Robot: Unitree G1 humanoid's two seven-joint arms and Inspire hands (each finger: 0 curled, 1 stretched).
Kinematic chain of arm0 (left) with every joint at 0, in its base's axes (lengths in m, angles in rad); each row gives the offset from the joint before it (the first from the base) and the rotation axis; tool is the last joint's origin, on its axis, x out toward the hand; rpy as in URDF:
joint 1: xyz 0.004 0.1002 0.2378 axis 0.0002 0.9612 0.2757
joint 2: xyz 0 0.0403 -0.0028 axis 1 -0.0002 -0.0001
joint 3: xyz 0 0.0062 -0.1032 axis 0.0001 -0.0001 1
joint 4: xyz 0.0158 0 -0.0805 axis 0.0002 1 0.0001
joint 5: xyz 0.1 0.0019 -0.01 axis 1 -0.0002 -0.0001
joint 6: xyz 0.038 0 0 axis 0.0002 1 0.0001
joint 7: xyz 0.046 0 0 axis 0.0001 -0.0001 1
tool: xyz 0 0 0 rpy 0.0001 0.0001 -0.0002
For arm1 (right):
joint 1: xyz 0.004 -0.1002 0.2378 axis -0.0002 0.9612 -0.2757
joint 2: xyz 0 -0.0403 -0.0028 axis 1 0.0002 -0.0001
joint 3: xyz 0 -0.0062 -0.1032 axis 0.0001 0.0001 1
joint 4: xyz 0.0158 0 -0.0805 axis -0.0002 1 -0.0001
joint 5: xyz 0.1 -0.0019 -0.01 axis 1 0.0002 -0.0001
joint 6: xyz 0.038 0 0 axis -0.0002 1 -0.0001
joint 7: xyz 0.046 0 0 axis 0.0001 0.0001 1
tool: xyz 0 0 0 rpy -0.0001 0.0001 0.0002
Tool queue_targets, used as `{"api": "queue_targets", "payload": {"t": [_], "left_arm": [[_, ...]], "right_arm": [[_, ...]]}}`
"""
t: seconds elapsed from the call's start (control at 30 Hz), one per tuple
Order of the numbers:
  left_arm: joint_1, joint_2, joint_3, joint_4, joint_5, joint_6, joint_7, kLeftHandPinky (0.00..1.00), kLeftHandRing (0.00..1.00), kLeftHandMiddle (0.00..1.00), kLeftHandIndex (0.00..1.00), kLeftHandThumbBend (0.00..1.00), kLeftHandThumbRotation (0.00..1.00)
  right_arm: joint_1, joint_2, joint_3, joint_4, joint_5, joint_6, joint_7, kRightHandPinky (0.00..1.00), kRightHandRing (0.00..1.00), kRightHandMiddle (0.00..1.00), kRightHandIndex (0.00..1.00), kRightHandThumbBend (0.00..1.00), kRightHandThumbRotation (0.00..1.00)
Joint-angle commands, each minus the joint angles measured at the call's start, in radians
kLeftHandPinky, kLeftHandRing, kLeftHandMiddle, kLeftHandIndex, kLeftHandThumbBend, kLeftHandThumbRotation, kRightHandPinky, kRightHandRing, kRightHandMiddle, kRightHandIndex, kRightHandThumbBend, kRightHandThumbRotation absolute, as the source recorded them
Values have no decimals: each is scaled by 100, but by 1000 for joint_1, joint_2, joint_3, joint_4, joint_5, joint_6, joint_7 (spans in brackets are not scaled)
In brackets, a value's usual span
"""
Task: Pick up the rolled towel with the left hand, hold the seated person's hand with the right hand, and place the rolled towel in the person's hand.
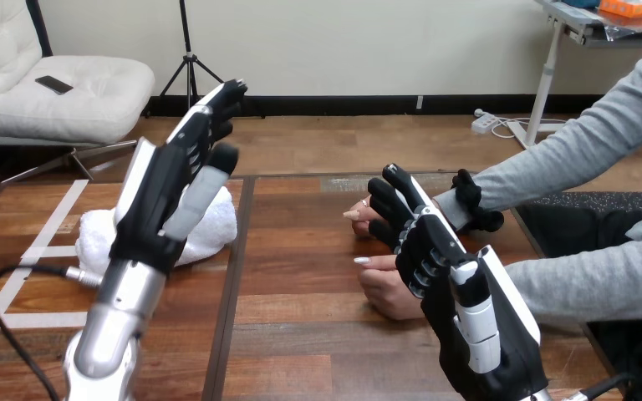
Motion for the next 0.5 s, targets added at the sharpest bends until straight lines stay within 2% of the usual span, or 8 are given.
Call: {"api": "queue_targets", "payload": {"t": [0.0, 0.27, 0.47], "left_arm": [[-190, 56, 7, 134, 51, -21, 38, 93, 93, 92, 89, 83, 92], [-284, 86, 0, 247, 93, -20, 61, 90, 92, 91, 88, 81, 90], [-354, 107, -13, 321, 148, 4, 111, 90, 92, 90, 87, 84, 90]], "right_arm": [[-92, 9, -13, 2, 12, -36, 3, 100, 100, 97, 98, 84, 100], [-97, 9, -17, 5, 13, -35, 0, 100, 100, 97, 98, 84, 100], [-98, 6, -21, 4, 22, -28, 3, 100, 100, 97, 98, 84, 100]]}}
